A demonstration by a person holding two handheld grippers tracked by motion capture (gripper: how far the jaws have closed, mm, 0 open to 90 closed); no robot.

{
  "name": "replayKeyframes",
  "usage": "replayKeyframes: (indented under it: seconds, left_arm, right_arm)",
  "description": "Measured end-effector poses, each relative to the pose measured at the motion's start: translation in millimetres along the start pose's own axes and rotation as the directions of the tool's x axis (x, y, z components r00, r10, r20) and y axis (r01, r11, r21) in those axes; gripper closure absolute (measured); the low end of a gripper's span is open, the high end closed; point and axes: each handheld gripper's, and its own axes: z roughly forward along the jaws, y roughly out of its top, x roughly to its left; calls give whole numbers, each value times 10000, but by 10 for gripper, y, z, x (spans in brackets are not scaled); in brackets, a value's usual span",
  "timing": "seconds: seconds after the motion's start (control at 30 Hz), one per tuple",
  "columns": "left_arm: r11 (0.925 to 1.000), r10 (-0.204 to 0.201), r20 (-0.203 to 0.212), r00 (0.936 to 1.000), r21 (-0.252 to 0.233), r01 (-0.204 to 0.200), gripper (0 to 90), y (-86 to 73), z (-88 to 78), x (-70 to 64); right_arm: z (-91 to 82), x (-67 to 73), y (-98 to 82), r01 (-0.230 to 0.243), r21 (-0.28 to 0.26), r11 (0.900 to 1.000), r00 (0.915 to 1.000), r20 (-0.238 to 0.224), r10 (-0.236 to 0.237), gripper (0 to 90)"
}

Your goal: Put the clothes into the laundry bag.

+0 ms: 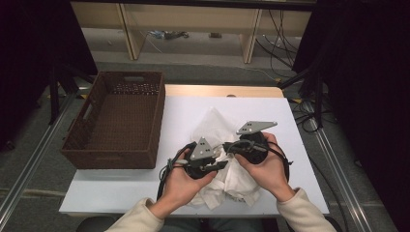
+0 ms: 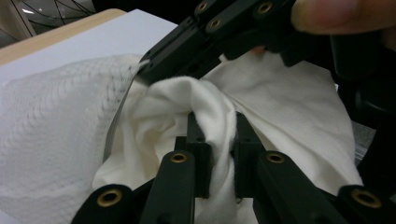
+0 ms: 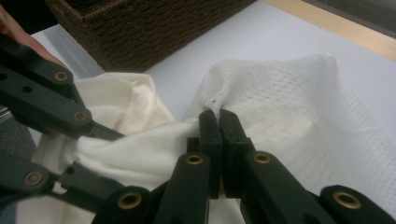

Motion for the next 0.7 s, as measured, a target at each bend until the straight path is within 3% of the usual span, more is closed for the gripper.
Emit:
replayKeyframes:
  seconds: [0.03, 0.07, 0.1, 0.13, 0.17, 0.2, 0.23, 0.27, 0.37, 0.4, 0.43, 0.53, 0.57, 0.6, 0.67, 0.7]
  left_arm:
    - [9998, 202, -23, 9998, 6, -202, 803, 6, 27, 30]
    - [9998, 142, -153, 9998, 172, -140, 803, 8, 54, 61]
    - [9993, 235, -312, 9992, 306, -226, 802, -3, 89, 111]
    - [9993, -154, -686, 9975, 322, 177, 802, -26, 154, 154]
    - [9984, 156, -758, 9970, 551, -114, 802, -33, 180, 213]
    - [9974, 172, -716, 9973, 707, -122, 802, -49, 234, 283]
    - [9975, -97, -889, 9960, 693, 159, 801, -71, 298, 316]
    - [9967, -72, -1066, 9943, 793, 157, 800, -83, 369, 362]
    - [9945, 38, -1278, 9918, 1042, 96, 791, -100, 493, 419]
    - [9945, 82, -1300, 9915, 1048, 56, 784, -110, 524, 424]
    - [9947, 173, -1373, 9904, 1026, -31, 770, -116, 535, 424]
    - [9955, 527, -1357, 9893, 851, -414, 633, -98, 455, 403]
    - [9956, 573, -1245, 9906, 808, -475, 569, -74, 378, 393]
    - [9959, 630, -1168, 9912, 720, -548, 495, -58, 313, 375]
    - [9948, 851, -1270, 9882, 661, -771, 365, -39, 183, 347]
    - [9938, 982, -1302, 9866, 647, -904, 328, -39, 93, 338]
  right_arm:
    - [-1, -3, -3, 22, 8, 10000, 10000, -2, -22, 900]
    - [-6, -1, -6, -155, 42, 9999, 9999, 60, 154, 900]
    - [-5, -24, -7, 49, -27, 10000, 10000, 87, -49, 900]
    - [-8, -43, -6, 144, -30, 9999, 9999, 58, -144, 900]
    - [-13, -49, -6, 50, 3, 10000, 10000, 82, -50, 900]
    - [-12, -49, -7, 24, 2, 10000, 9999, 136, -24, 900]
    - [-7, -42, -9, -31, 117, 9999, 10000, -2, 31, 900]
    - [17, -25, -16, -181, 85, 9998, 9998, -54, 182, 900]
    - [72, -18, -25, 175, 162, 9997, 9997, -201, -172, 900]
    - [63, -2, -28, -95, 380, 9992, 9998, -157, 101, 900]
    - [74, -15, -30, 39, 378, 9993, 9998, -217, -30, 900]
    - [44, -50, -35, -165, 367, 9992, 9999, 28, 164, 900]
    - [39, -72, -30, -1, 232, 9997, 10000, -80, 3, 900]
    - [11, -76, -29, -220, 240, 9995, 9998, -2, 220, 900]
    - [-13, -111, -19, -38, 110, 9999, 10000, 53, 38, 900]
    - [-26, -105, -20, -286, 167, 9995, 9995, 105, 284, 900]
